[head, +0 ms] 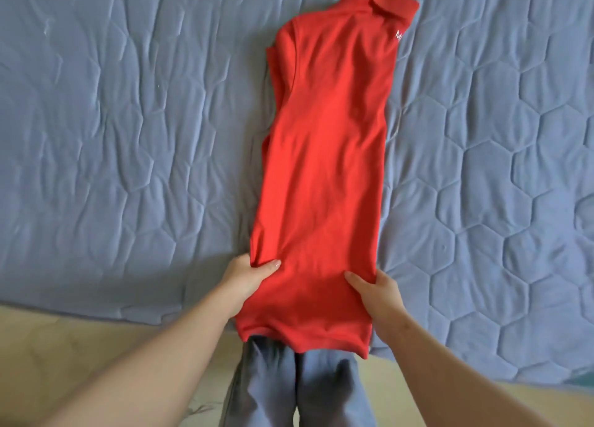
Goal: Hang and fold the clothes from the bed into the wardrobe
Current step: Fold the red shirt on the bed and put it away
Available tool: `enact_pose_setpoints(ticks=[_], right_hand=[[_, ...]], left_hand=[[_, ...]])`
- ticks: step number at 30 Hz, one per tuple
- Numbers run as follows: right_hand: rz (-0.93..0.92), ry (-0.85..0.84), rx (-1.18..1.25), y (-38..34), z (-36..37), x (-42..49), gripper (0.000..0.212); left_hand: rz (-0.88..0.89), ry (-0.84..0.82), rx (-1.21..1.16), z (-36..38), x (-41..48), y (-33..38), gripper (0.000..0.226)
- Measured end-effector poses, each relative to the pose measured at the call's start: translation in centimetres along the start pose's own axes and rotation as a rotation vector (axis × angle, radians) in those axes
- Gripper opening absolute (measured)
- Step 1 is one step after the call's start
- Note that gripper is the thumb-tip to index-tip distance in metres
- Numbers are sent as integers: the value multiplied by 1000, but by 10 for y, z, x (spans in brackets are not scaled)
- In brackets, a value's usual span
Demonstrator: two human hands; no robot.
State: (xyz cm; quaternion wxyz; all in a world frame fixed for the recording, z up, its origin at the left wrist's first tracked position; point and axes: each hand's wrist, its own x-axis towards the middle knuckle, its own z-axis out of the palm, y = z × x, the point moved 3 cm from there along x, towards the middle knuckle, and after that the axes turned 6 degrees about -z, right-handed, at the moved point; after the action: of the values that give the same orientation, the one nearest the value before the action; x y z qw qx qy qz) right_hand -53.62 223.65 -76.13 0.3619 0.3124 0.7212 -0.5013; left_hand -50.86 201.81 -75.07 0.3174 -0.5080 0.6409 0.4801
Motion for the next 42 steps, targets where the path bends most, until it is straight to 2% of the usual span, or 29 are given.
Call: enact_pose_setpoints(ticks=[7, 14, 17, 20, 24, 26, 29, 33, 37, 40, 42], right_hand=[[154, -53, 16, 41, 3, -44, 11], [114, -11, -29, 41, -14, -89, 12], [137, -25, 5, 37, -18, -108, 20], [149, -31, -9, 35, -23, -127, 10], [182, -44, -60, 44, -35, -156, 15], [259, -68, -61, 54, -40, -174, 7], [348, -115, -90, 67, -49, -199, 11], [367, -158, -42, 47, -57, -211, 17], [431, -95, 204, 1, -68, -196, 12], [362, -71, 358, -49, -72, -164, 4], [295, -52, 436, -86, -72, -139, 7]], left_hand=[[-174, -76, 17, -10, -28, -57, 26], [-147, -194, 9, -30, -76, -54, 24], [-89, -115, 79, -37, -99, -51, 30], [-24, -39, 204, -43, -123, -52, 36], [-134, -133, 247, -50, -146, -74, 40], [-223, -214, 245, -50, -161, -89, 36], [-358, -307, 220, -47, -182, -106, 27], [-456, -343, 3, -45, -193, -85, 10], [-450, -306, -267, -44, -190, -25, 20], [-386, -296, -413, -44, -177, 37, 25], [-331, -311, -540, -43, -166, 79, 30]])
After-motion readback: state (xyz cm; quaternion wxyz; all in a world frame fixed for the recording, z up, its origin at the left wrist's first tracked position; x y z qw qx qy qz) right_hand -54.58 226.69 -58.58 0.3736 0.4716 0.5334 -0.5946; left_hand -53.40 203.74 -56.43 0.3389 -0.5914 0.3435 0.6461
